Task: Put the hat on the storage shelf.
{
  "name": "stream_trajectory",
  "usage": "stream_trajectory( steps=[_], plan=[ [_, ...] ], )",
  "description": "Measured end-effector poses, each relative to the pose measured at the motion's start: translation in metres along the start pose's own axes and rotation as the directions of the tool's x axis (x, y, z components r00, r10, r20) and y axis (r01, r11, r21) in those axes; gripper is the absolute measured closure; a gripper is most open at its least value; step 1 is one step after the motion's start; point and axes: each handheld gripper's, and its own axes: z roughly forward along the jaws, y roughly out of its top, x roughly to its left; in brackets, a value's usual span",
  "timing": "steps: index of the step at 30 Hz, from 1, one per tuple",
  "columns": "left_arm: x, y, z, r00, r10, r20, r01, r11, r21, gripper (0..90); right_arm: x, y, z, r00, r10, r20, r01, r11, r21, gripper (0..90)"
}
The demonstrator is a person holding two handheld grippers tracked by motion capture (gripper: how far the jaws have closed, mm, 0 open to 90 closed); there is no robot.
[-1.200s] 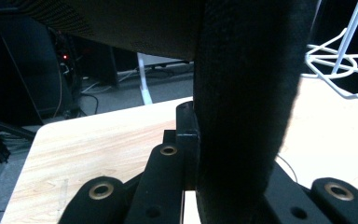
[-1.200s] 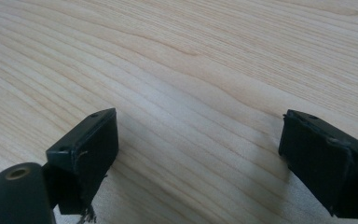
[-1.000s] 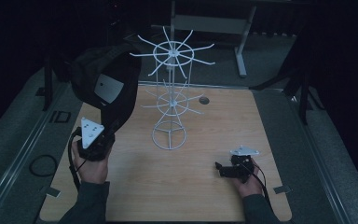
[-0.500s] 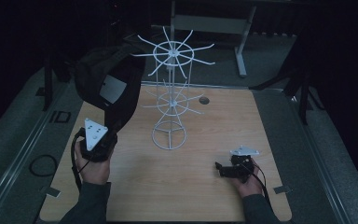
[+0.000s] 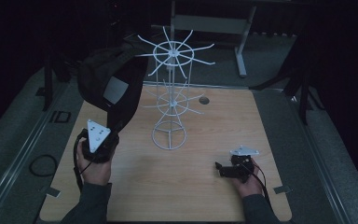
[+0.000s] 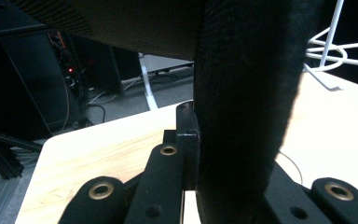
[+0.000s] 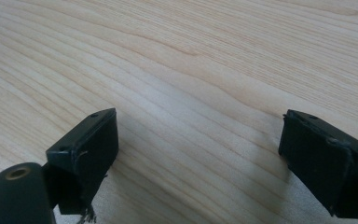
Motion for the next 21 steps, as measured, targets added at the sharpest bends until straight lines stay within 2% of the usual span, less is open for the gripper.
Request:
stream_trajectory(
  steps=[5,14,21],
  plan=[
    [0.000,-0.006,0.004,0.9998,0.018,-0.002,-0.018,0.9998,-0.013,86.8,0.000,0.000,0.000,1.0000,0.000,0.000,0.000,1.000,0.000,11.7],
    [-0.001,-0.016,0.010,0.9995,0.032,0.008,-0.032,0.9995,-0.006,86.7,0.000,0.000,0.000,1.0000,0.000,0.000,0.000,1.000,0.001,11.7],
    [-0.008,-0.022,0.021,0.9952,0.098,0.009,-0.098,0.9943,0.042,86.7,0.000,0.000,0.000,1.0000,0.000,0.000,0.000,1.000,0.000,11.7]
  ],
)
